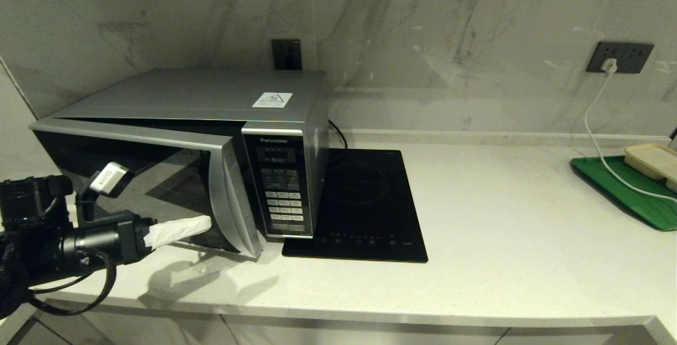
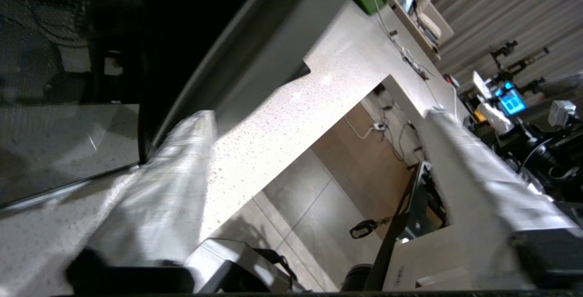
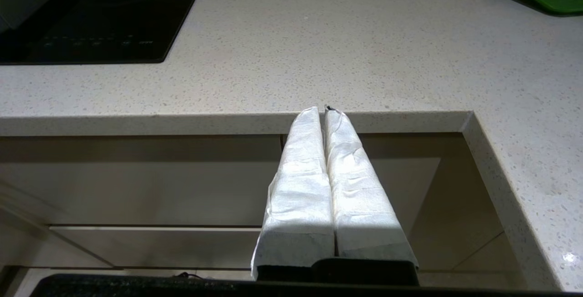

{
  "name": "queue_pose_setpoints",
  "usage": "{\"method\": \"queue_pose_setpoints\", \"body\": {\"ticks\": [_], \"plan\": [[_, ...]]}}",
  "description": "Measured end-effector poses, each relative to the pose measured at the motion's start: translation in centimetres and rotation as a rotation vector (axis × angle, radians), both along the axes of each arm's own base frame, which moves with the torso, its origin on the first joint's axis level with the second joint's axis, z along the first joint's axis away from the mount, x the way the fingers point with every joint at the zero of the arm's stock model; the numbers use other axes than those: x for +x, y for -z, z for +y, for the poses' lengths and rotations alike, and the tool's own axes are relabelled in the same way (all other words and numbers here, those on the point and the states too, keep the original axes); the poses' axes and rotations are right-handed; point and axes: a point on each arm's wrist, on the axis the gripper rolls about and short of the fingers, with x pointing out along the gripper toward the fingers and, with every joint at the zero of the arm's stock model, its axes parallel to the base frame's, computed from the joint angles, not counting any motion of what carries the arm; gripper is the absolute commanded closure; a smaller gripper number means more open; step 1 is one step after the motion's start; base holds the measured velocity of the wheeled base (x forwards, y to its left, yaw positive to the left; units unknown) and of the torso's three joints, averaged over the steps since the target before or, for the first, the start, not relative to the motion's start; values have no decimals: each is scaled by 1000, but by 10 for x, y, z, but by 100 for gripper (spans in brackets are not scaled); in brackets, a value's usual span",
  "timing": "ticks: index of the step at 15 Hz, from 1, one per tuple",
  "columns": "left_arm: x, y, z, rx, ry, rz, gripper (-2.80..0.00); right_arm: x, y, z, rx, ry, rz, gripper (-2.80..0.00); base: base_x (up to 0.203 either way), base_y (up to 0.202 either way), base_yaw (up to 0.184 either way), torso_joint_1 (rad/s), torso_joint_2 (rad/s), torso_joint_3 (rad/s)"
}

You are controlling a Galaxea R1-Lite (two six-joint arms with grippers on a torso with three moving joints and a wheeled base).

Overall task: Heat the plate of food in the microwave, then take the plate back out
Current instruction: Open the microwave oven

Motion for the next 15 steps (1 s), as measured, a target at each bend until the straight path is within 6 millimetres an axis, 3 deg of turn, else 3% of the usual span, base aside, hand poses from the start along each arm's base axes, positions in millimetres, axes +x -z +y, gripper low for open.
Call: {"method": "queue_pose_setpoints", "body": {"ticks": [3,7,12,15], "plan": [[-28,-9,7,9,-58,-29,0,0,0,0,0,0,0,0,0,0,0,0,0,0],[-62,-27,-1,84,-181,-115,0,0,0,0,0,0,0,0,0,0,0,0,0,0],[-68,-51,-49,390,-487,-338,0,0,0,0,0,0,0,0,0,0,0,0,0,0],[-63,-93,-83,506,-702,-537,0,0,0,0,0,0,0,0,0,0,0,0,0,0]]}}
